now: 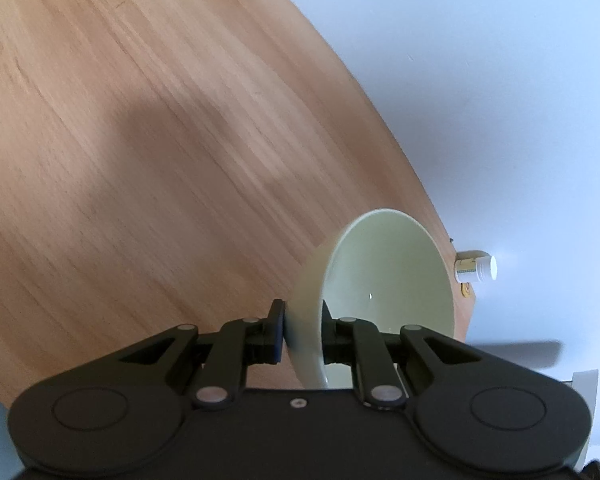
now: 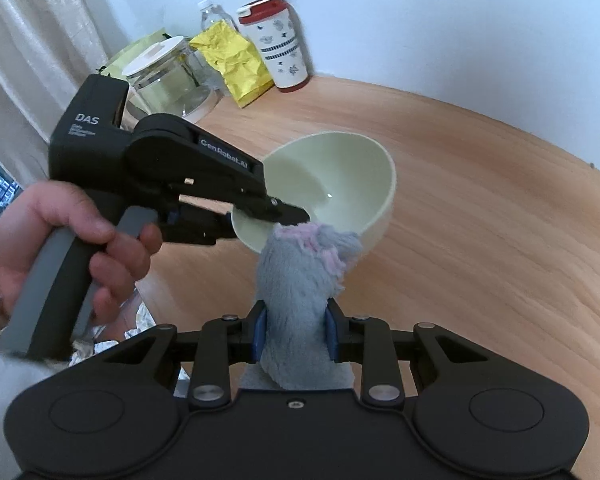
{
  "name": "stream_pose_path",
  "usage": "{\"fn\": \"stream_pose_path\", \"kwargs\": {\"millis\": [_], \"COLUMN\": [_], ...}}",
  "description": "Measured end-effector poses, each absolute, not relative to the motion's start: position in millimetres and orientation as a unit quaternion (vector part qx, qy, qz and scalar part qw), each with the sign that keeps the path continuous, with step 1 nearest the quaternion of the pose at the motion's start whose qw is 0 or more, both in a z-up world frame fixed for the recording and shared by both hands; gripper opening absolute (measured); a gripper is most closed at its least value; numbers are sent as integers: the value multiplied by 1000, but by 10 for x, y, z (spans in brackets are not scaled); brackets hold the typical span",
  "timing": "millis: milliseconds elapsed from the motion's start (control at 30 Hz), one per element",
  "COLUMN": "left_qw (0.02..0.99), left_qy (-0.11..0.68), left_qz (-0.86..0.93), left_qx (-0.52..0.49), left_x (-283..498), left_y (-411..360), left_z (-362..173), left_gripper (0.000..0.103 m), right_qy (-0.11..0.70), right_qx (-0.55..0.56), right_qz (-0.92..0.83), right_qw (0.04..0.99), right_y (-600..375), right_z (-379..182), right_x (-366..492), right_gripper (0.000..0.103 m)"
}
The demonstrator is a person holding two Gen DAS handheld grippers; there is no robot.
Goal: Clean bowl
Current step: 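Lift the bowl with the left gripper while the right gripper lifts the cloth toward it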
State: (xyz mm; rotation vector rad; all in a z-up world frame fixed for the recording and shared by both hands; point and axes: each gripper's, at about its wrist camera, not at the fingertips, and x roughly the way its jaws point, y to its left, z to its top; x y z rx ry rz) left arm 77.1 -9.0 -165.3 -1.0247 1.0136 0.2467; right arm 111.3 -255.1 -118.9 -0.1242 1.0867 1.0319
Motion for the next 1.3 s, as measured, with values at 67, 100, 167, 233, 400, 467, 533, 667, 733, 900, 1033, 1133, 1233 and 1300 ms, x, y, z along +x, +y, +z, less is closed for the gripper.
{"fn": "stream_pose_path", "kwargs": {"millis": [67,100,167,233,400,467,533,667,733,900,1033,1133,1233,1300], "left_qw": [744,745,749,753,761,762,762,763,761,763,768,769,769,768], "left_qy": [459,457,454,452,447,447,447,446,444,441,438,435,432,432], "left_qz": [113,111,104,93,83,80,79,76,76,79,82,84,87,93], "left_qx": [-473,-473,-472,-469,-462,-461,-461,-462,-467,-466,-459,-461,-463,-464], "left_x": [744,735,725,720,680,674,656,632,616,602,578,580,578,587], "left_y": [-88,-94,-107,-120,-125,-134,-146,-126,-124,-108,-125,-119,-119,-109], "left_z": [-1634,-1627,-1614,-1602,-1549,-1537,-1529,-1534,-1539,-1529,-1504,-1513,-1512,-1526], "left_gripper": [13,13,13,13,13,13,13,13,13,13,13,13,14,14], "right_qy": [494,493,491,490,494,494,497,498,500,501,495,487,479,475], "right_qx": [-56,-56,-56,-59,-64,-67,-63,-54,-47,-21,-12,-8,-10,-10], "right_qz": [466,466,465,464,460,455,454,453,452,450,454,460,465,467], "right_qw": [731,732,734,736,736,738,737,738,737,739,741,742,744,746], "right_y": [-2510,-2495,-2473,-2448,-2326,-2275,-2248,-2215,-2200,-2168,-2158,-2181,-2207,-2253], "right_z": [-1201,-1202,-1205,-1216,-1280,-1306,-1323,-1342,-1358,-1404,-1383,-1309,-1221,-1146], "right_x": [1111,1103,1087,1068,1050,1051,1053,1053,1061,1069,1051,1022,995,983], "right_gripper": [31,31,31,31,30,30,30,30,30,30,30,29,29,28]}}
